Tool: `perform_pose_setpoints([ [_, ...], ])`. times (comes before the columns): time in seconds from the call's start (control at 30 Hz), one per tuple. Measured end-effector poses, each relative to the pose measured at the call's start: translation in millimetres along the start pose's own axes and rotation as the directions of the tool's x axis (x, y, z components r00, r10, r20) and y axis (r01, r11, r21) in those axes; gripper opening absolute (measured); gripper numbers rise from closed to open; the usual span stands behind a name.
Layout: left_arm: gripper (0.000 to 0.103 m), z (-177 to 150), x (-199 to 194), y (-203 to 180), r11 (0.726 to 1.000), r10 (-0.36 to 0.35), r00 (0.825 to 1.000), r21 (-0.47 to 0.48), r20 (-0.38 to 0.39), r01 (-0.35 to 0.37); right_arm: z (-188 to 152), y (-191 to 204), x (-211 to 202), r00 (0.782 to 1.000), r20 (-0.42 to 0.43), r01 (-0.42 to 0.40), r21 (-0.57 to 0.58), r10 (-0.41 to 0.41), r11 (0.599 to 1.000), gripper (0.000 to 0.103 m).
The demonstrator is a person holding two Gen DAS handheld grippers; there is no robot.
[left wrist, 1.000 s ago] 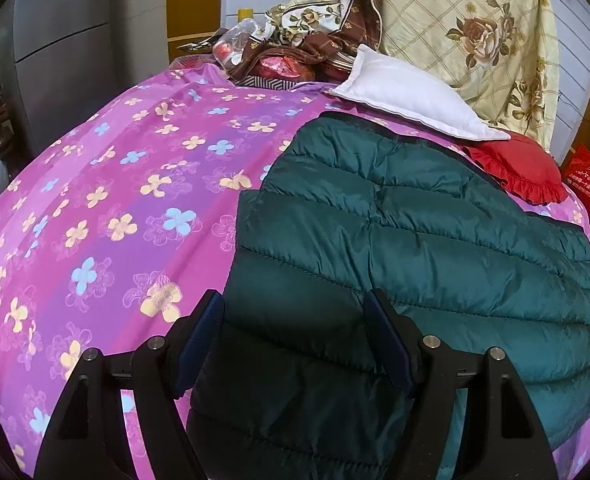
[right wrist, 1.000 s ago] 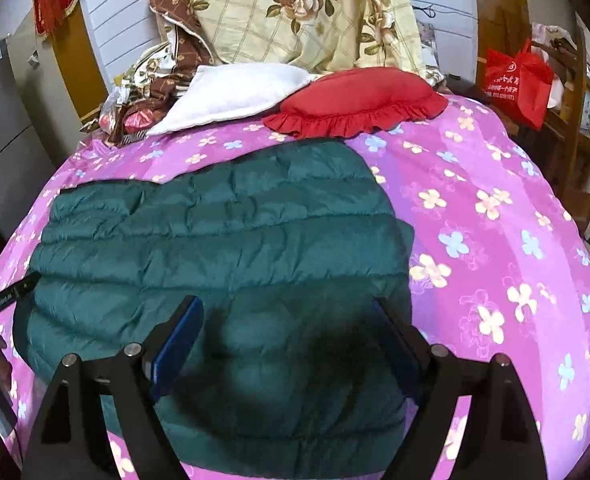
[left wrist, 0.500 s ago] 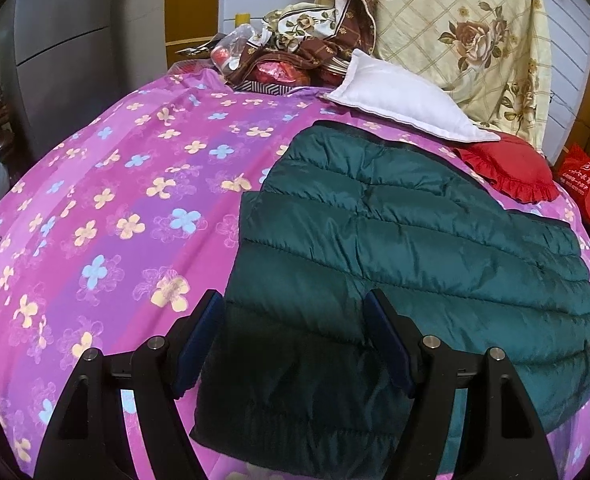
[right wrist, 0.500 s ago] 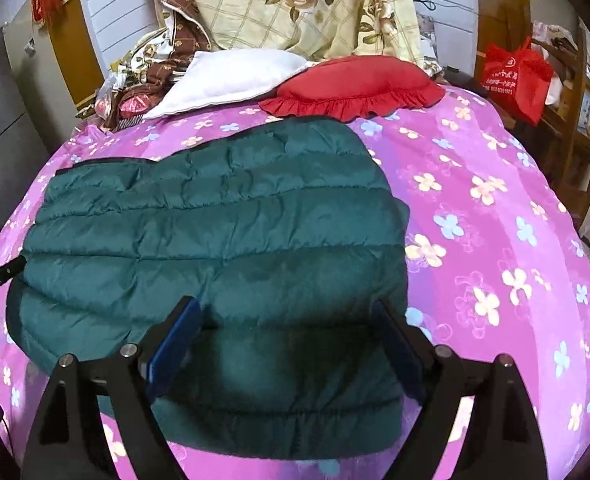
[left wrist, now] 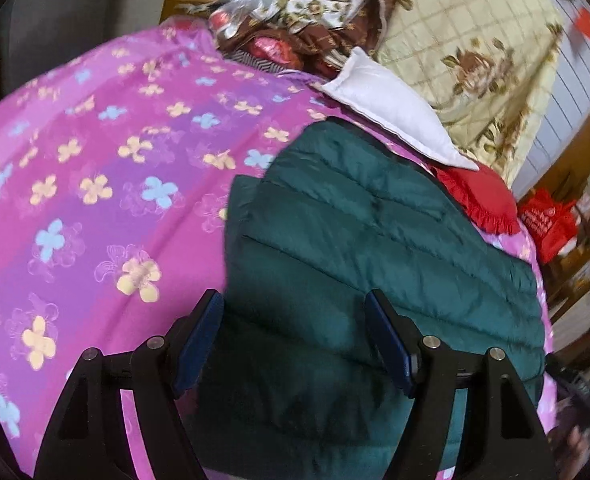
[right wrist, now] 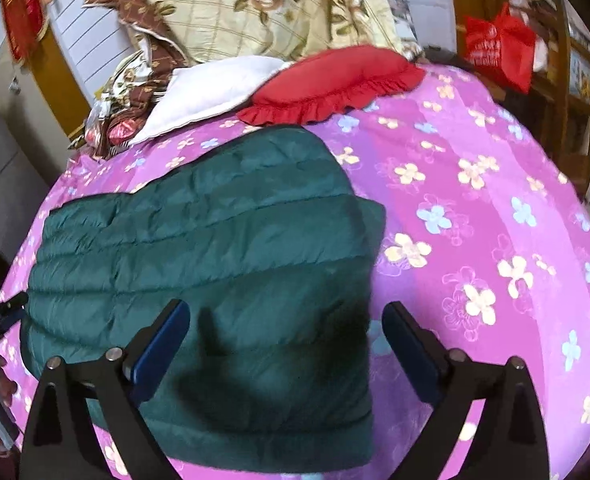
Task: Fold large clothes
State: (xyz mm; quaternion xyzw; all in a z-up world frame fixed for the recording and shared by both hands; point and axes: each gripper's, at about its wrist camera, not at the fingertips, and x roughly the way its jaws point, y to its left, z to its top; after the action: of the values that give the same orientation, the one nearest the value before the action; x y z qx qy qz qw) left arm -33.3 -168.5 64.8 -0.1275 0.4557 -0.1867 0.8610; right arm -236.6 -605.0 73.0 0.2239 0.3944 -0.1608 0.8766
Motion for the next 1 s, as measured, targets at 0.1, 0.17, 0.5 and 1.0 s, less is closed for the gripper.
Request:
perform_pose_setpoints([
  [0.1, 0.057, 6.2, 12.1, 17.1, 0.994, -0.078, 0.996, -0.076, -0.034, 0.075, 5.7, -16.8, 16.4, 0.999, -0.038, -0.016, 0.040, 0.017, 0.999, 0.103],
  [0.17, 0.061, 9.1, 23.2, 25.7, 0.987, -0.119, 0.991, -0.116, -0.054, 0.112, 8.5, -25.6, 26.6, 0.998, -0.050, -0.032, 0.056, 0.035, 0.998, 0.103],
  [0.5, 0.075, 8.9, 56.7, 36.6, 0.947, -0.266, 0.955, -0.221, -0.130, 0.234, 22.4, -43.3, 75.2, 0.976, -0.111, -0.175, 0.100, 0.186, 0.979, 0.103],
  [1.0, 0.017, 10.8, 31.1, 12.7, 0.951, -0.300, 0.949, -0.109, -0.100, 0.289, 20.5, -10.8, 75.2, 0.944, -0.126, -0.301, 0.039, 0.304, 0.953, 0.081],
])
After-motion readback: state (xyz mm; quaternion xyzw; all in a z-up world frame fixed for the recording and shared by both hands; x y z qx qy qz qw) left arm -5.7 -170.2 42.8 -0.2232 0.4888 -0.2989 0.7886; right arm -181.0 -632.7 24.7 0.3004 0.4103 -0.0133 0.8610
